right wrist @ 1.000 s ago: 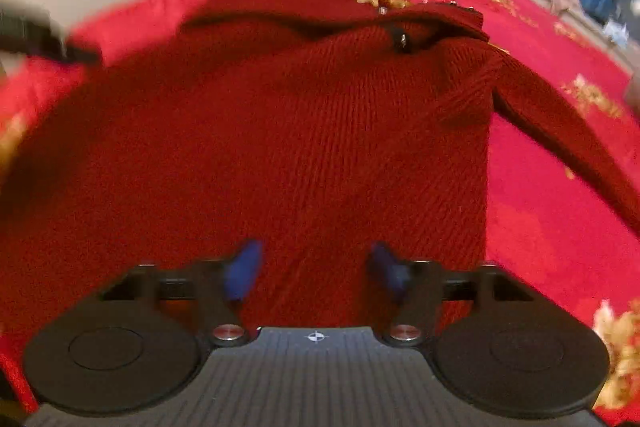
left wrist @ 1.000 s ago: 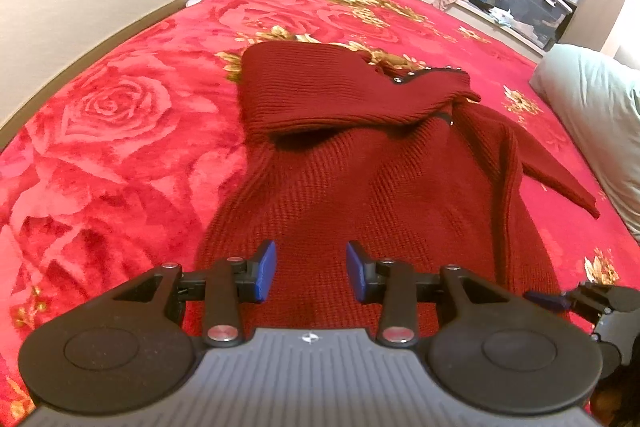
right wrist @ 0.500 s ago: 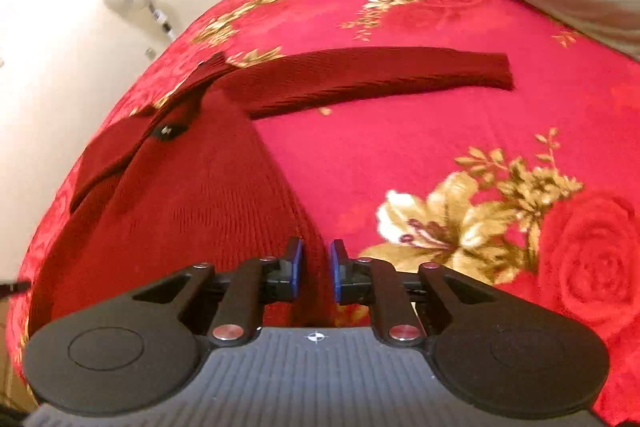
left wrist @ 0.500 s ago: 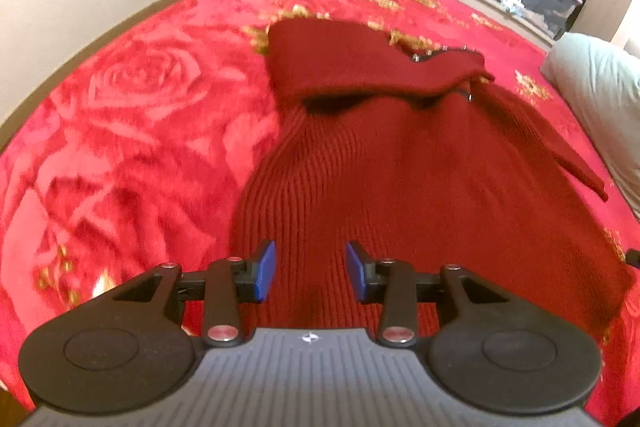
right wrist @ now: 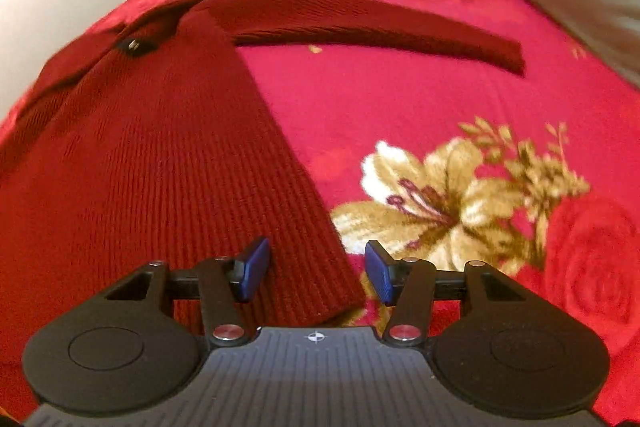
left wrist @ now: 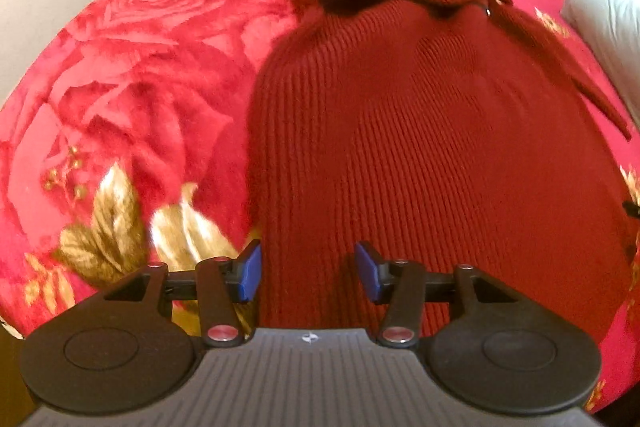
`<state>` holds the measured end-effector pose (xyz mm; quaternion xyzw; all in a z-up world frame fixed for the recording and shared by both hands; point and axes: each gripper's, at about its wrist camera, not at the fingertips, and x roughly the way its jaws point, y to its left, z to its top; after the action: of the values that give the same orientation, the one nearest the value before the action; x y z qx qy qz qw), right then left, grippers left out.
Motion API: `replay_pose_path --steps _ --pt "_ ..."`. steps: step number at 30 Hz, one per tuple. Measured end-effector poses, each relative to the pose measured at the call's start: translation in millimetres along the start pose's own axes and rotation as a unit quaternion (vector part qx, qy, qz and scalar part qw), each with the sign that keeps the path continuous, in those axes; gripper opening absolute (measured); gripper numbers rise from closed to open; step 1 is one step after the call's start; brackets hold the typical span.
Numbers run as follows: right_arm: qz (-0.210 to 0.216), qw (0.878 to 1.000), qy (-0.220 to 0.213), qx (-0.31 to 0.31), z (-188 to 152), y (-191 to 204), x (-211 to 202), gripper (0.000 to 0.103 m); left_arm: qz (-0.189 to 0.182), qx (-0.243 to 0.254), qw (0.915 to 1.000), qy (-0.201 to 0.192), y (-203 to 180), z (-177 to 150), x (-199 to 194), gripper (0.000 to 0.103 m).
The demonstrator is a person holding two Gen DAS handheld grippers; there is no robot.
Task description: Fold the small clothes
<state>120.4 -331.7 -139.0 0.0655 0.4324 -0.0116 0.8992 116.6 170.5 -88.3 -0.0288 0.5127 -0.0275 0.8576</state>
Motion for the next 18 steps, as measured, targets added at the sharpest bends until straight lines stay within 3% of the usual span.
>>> replay_pose_path --steps 2,4,7,10,14,16,18 --pt "0.01 1.0 -0.001 -0.015 -0.5 5.0 -1.2 0.028 0.004 0.006 1.0 -0.001 -4.7 -5.2 0.5 0.055" --pt "0.02 1.0 -0.005 -0.017 2.1 4.0 -1.2 0.015 0.008 0.006 1.0 -0.002 -8.6 -8.9 0.8 0.049" --pt "0.031 0.999 -0.011 -0.006 4.4 0.1 -2.2 0.011 0.018 0.014 0.9996 -0.017 -13.7 -11.5 -2.1 0.012" --pt "0.046 0.998 -0.031 0.022 10.1 -9.3 -14.3 0.009 0.025 0.03 0.9981 -0.048 -21.2 -14.9 -15.4 0.009" --pt "0.087 0.988 -0.099 0.082 26.9 -32.1 -59.9 0.008 0.003 0.03 0.9936 -0.109 -28.9 -22.6 -51.6 0.008" --pt "0.106 0.983 -0.131 0.076 29.8 -33.5 -89.1 0.007 -0.019 0.016 0.9904 -0.136 -27.9 -25.8 -71.0 0.008" --pt "0.098 0.982 -0.151 0.064 28.6 -32.0 -114.2 0.007 -0.036 0.005 0.9876 -0.153 -25.3 -27.2 -84.3 0.007"
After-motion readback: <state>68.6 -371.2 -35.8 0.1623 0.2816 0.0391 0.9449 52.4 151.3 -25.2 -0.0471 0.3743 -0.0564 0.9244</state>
